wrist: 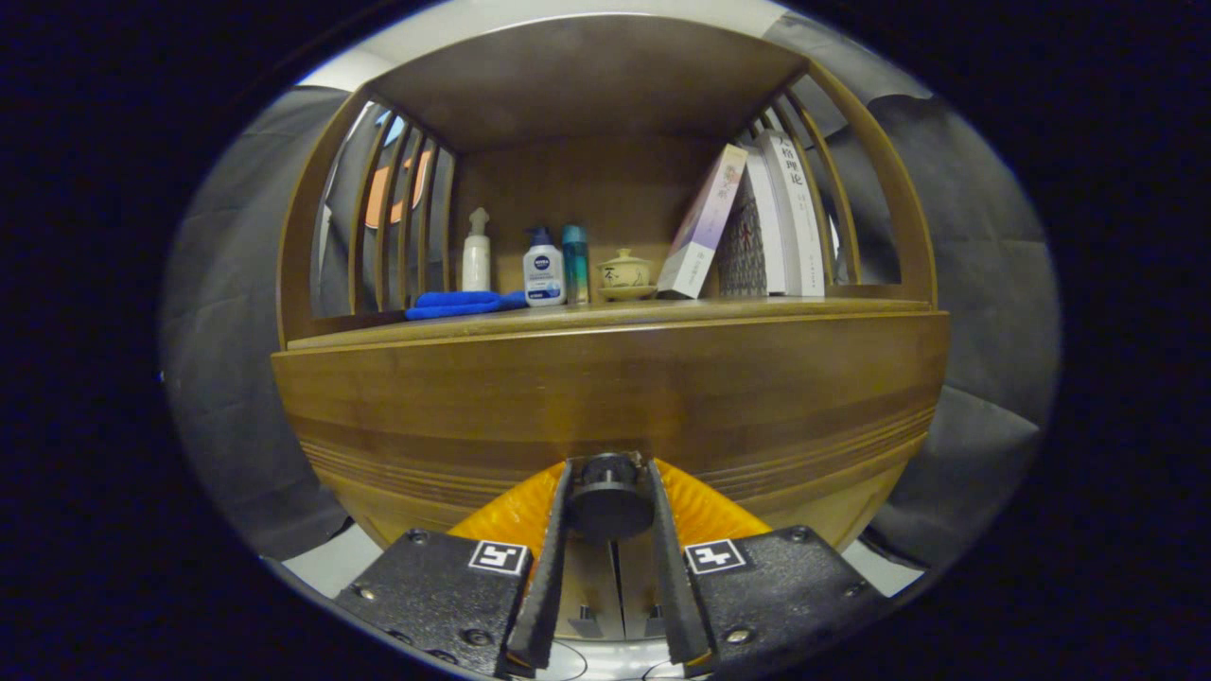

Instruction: Pull open the drawer, take out the items inside it, and place them on the countertop above the cabinet.

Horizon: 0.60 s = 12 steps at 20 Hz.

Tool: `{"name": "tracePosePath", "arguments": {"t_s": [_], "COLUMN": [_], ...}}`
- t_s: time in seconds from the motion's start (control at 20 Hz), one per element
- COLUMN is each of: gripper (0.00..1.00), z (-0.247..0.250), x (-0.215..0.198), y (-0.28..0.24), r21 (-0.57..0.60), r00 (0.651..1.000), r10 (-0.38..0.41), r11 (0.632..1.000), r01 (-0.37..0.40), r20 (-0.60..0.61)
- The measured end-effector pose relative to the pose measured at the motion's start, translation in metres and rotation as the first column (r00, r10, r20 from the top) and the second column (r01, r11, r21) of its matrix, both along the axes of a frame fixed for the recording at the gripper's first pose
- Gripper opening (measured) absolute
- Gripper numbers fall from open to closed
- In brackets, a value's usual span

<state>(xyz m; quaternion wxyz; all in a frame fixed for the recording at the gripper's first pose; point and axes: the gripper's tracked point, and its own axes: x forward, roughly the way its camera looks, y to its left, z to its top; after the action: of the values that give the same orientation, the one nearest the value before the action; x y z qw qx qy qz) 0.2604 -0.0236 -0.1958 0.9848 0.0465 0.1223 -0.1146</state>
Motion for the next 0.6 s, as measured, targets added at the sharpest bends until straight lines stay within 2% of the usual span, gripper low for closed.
{"name": "tracePosePath", "arguments": {"t_s": [0.1,0.35,0.6], "gripper": [0.45,0.40,0.37], "z": [0.000,0.002,0.002], "x": [-0.006,-0.025,-0.028], "y": [0.000,0.004,0.005], "r21": [-0.028,0.004,0.018], "r00": [1.000,1.000,0.998], "r10": [-0.008,0.004,0.045], "r11": [1.000,1.000,0.999], "r01": [0.007,-0.004,-0.044], "r20": [-0.026,-0.029,-0.049]}}
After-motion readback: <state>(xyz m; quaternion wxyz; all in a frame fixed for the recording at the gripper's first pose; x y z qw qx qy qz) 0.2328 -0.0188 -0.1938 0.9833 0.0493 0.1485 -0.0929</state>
